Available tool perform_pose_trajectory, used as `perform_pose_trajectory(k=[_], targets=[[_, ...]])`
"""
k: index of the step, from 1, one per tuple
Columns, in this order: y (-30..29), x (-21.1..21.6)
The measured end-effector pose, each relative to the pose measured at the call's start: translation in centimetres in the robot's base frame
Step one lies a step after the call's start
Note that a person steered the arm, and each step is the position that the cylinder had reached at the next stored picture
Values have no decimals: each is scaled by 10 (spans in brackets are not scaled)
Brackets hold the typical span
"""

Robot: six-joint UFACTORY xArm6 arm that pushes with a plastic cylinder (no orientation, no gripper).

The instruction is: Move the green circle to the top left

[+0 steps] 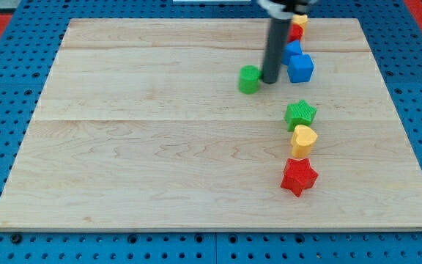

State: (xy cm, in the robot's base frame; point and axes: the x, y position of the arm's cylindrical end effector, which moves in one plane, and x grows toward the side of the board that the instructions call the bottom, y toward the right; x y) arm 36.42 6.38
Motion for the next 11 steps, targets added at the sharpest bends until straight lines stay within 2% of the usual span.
perform_pose_trajectory(k=[1,2,3,4,5,6,7,8,9,10,11], targets=[[-50,30],[-115,16],[-132,-38],[-92,-57],[-101,-71],[-142,-77],[-122,-97],[-138,-109],[-197,-96],[-225,-105],[-201,-99]])
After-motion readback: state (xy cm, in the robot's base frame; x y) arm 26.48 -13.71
